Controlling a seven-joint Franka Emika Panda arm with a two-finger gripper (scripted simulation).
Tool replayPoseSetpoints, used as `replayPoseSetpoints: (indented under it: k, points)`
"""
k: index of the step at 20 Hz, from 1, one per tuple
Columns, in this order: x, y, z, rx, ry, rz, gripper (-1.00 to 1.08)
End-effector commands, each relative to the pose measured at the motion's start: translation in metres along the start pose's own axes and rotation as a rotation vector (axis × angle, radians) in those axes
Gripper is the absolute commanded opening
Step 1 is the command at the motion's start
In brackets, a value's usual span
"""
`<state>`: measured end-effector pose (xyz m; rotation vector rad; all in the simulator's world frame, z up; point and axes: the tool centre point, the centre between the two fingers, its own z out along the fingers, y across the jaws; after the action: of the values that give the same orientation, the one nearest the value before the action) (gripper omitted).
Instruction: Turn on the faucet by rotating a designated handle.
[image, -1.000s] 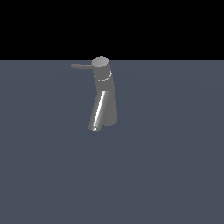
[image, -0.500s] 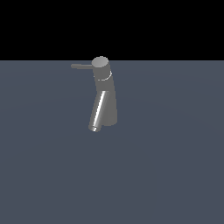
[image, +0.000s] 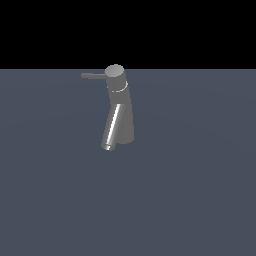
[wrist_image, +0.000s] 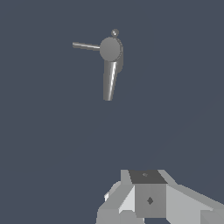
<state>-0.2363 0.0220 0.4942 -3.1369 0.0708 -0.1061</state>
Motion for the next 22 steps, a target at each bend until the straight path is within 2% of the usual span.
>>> replayPoseSetpoints:
  k: [1, 14, 22]
  points:
    - [0.005, -0.008, -0.004, 0.004, 0.029, 0.039, -1.00]
    - [0.050, -0.069, -0.020, 0.046, 0.221, 0.338, -1.00]
    - [0.087, -0.104, -0.012, 0.087, 0.317, 0.534, -1.00]
